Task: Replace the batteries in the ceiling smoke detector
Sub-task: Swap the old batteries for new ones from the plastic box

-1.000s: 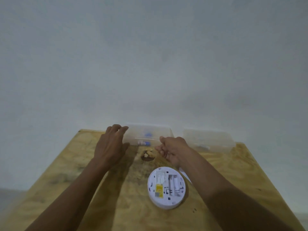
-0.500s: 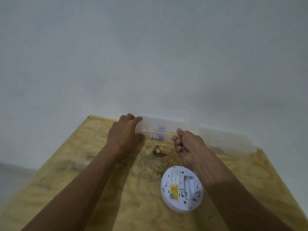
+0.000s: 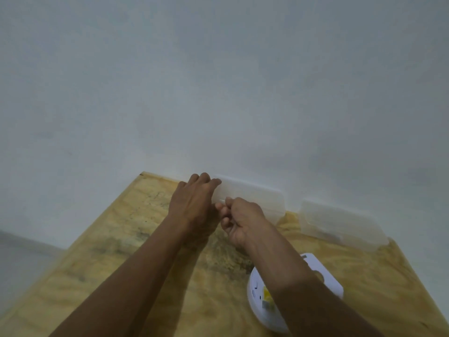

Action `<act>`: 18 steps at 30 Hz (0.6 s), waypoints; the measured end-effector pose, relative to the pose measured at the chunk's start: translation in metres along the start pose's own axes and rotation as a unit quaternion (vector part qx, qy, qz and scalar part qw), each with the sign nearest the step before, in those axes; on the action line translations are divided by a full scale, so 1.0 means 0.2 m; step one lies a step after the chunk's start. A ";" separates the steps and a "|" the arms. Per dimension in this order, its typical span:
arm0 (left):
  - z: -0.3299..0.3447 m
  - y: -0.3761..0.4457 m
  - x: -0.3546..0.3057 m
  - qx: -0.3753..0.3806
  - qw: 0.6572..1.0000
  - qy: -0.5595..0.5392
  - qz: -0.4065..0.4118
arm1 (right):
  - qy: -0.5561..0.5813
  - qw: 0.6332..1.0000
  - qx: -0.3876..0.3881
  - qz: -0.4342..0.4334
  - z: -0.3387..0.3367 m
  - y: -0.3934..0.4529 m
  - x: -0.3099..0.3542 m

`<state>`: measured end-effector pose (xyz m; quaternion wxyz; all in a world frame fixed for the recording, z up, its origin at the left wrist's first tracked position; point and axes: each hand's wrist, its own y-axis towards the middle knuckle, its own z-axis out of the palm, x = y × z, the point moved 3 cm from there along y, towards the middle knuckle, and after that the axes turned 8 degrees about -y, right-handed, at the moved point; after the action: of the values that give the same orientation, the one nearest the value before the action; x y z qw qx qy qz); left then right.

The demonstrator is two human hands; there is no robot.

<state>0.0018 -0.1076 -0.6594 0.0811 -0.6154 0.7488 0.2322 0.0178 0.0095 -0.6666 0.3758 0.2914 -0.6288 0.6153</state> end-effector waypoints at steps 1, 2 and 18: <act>0.00 0.00 0.00 -0.003 1.000 0.000 0.001 | 0.003 1.000 -0.006 0.002 0.00 0.01 0.00; 0.00 0.00 0.00 -0.005 1.000 0.001 0.002 | 0.006 1.000 -0.008 0.004 0.00 0.01 0.00; -0.01 0.03 -0.01 -0.020 0.999 0.031 0.016 | -0.091 0.995 0.001 -0.052 -0.09 0.01 0.16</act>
<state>-0.0029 -0.1064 -0.6555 0.0418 -0.6114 0.7561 0.2297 0.0015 0.0298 -0.6414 0.3480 0.3784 -0.6440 0.5665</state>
